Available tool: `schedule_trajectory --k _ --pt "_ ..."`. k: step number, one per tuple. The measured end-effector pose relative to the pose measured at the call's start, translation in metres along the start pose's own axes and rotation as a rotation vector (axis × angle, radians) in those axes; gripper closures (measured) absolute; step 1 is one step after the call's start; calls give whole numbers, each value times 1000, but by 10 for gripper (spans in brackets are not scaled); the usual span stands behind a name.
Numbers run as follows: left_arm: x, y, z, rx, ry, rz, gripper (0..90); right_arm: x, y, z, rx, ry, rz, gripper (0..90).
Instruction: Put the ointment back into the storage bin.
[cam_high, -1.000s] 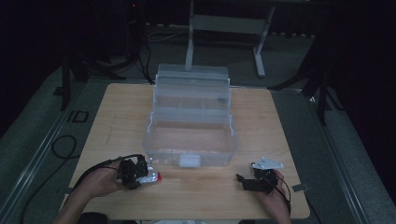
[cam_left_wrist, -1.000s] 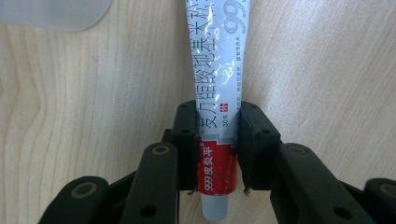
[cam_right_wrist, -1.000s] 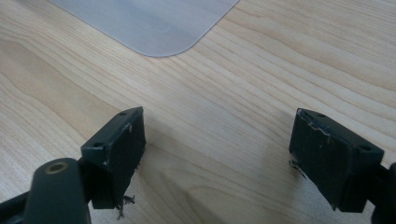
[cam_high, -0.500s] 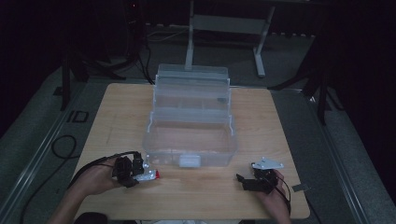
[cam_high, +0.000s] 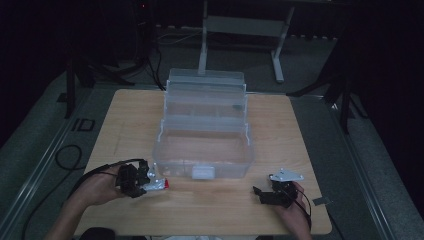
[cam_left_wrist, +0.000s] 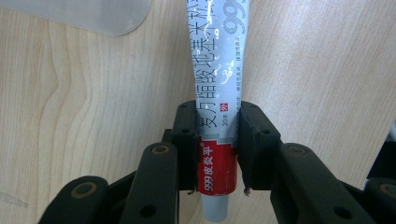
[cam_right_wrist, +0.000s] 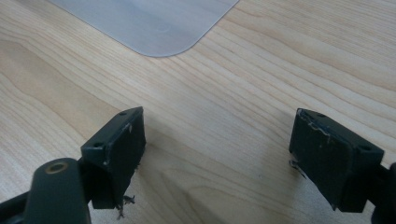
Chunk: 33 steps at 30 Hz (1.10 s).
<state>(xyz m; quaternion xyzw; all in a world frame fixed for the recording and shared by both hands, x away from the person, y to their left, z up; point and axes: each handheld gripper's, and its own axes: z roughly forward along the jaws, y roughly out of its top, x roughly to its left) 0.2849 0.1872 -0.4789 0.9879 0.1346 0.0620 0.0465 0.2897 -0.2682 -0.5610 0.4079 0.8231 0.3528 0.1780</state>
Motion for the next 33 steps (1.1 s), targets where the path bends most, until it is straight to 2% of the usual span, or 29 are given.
schedule_trajectory --k 3,9,17,33 --pt "1 -1 -2 -17 -7 0 709 0 0 0 0 0 1 182" --pt "3 -1 -4 -21 -15 9 709 0 0 0 0 0 0 182" --pt "7 0 -12 -33 12 15 708 0 0 0 1 0 1 182" --pt "13 5 -29 -65 19 44 708 0 0 0 0 0 0 182"
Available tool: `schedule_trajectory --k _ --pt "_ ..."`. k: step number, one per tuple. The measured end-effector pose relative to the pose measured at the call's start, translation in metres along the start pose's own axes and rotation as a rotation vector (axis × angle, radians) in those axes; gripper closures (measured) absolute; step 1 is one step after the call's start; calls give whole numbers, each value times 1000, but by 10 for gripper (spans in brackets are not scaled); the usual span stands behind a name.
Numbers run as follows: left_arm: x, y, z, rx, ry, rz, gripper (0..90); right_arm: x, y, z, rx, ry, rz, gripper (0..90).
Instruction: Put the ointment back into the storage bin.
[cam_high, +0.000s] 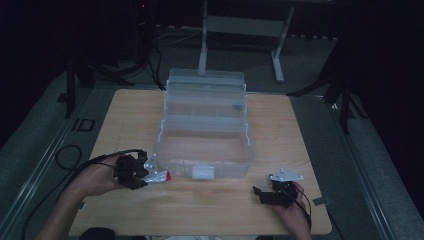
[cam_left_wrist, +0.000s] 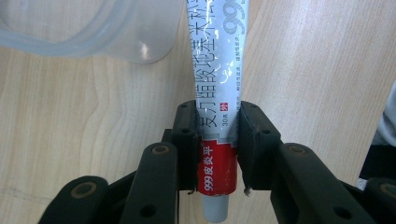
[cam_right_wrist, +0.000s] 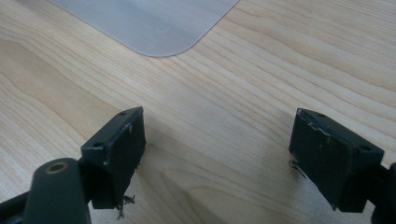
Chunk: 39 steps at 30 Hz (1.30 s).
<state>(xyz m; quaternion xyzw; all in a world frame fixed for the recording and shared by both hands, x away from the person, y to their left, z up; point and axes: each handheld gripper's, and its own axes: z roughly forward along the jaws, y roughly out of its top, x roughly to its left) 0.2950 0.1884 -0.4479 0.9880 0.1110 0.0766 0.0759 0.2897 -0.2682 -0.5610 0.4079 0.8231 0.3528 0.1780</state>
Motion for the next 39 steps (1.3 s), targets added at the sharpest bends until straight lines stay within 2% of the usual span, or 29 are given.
schedule_trajectory --k 8,15,27,33,39 --pt "5 2 -8 -23 3 0 708 0 0 0 0 0 0 182" --pt "8 5 -15 -34 -4 15 707 0 0 0 0 0 1 182" --pt "11 7 -24 -38 -1 21 707 0 0 0 0 0 1 182" --pt "14 9 -35 -70 -3 23 707 0 0 0 0 0 1 182" --pt "18 12 -43 -59 2 39 707 0 0 0 -1 0 0 182"
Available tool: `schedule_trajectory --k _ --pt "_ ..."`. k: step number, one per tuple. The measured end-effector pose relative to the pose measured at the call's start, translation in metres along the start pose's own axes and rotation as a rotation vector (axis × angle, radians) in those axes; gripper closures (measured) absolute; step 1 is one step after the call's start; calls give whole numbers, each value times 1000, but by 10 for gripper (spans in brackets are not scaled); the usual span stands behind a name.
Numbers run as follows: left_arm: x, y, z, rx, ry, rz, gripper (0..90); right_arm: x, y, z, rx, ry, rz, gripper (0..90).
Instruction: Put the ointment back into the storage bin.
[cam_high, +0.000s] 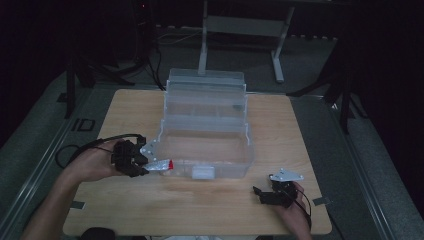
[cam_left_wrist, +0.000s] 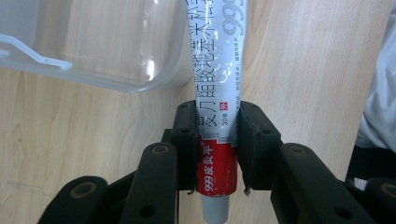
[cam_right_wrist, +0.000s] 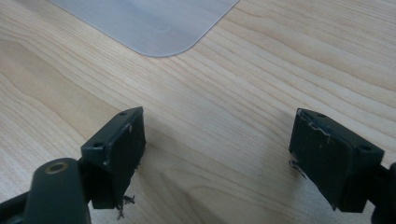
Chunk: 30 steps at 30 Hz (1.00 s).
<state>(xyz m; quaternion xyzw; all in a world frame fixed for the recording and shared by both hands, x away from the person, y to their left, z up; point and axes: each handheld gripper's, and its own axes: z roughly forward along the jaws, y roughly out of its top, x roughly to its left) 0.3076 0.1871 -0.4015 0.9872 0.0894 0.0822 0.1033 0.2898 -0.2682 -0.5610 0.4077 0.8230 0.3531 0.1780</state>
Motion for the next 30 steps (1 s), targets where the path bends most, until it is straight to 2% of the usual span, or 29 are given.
schedule_trajectory --k 11,30 --pt "11 9 -11 -11 7 12 707 0 0 0 1 0 0 182" --pt "28 30 -20 -22 23 29 708 0 0 0 0 0 0 182"
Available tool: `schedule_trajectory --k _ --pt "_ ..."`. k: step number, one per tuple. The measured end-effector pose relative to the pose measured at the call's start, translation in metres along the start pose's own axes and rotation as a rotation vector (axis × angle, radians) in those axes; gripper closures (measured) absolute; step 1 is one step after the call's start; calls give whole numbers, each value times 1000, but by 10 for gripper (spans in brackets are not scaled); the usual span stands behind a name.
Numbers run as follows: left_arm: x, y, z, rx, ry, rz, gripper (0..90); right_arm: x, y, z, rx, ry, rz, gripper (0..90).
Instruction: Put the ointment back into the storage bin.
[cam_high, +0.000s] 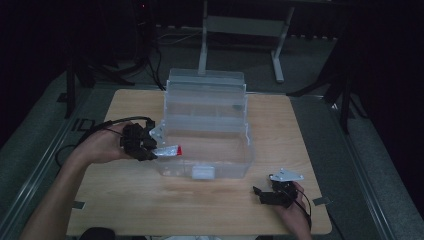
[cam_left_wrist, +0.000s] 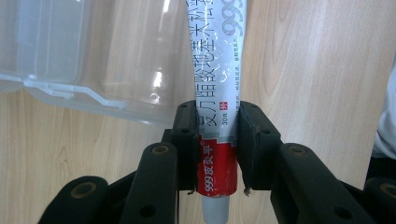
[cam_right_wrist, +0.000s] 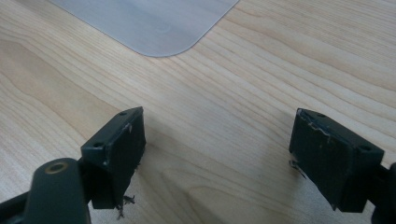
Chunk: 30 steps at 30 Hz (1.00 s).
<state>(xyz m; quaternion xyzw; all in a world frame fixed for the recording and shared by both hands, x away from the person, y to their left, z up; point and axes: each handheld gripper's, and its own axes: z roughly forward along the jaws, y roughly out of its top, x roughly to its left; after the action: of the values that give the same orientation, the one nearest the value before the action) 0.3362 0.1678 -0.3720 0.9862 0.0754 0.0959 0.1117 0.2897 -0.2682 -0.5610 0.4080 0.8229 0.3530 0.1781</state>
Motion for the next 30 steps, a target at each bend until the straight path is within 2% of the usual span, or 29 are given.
schedule_trajectory --k 2,9,12,17,20,24,30 --pt "3 3 0 -4 -5 10 708 0 0 0 -1 -1 0 182" --pt "9 11 2 -9 -17 5 708 0 0 0 0 0 0 182" --pt "10 15 3 -28 -25 0 708 0 0 0 0 0 0 182" --pt "13 24 6 -23 -24 12 708 0 0 0 1 2 -2 178" --pt "14 28 7 -41 -31 14 708 0 0 0 1 1 -2 178" --pt "15 31 11 -23 -24 21 708 0 0 0 1 1 -2 178" --pt "17 37 17 -15 -42 24 707 0 0 0 1 1 -2 177"
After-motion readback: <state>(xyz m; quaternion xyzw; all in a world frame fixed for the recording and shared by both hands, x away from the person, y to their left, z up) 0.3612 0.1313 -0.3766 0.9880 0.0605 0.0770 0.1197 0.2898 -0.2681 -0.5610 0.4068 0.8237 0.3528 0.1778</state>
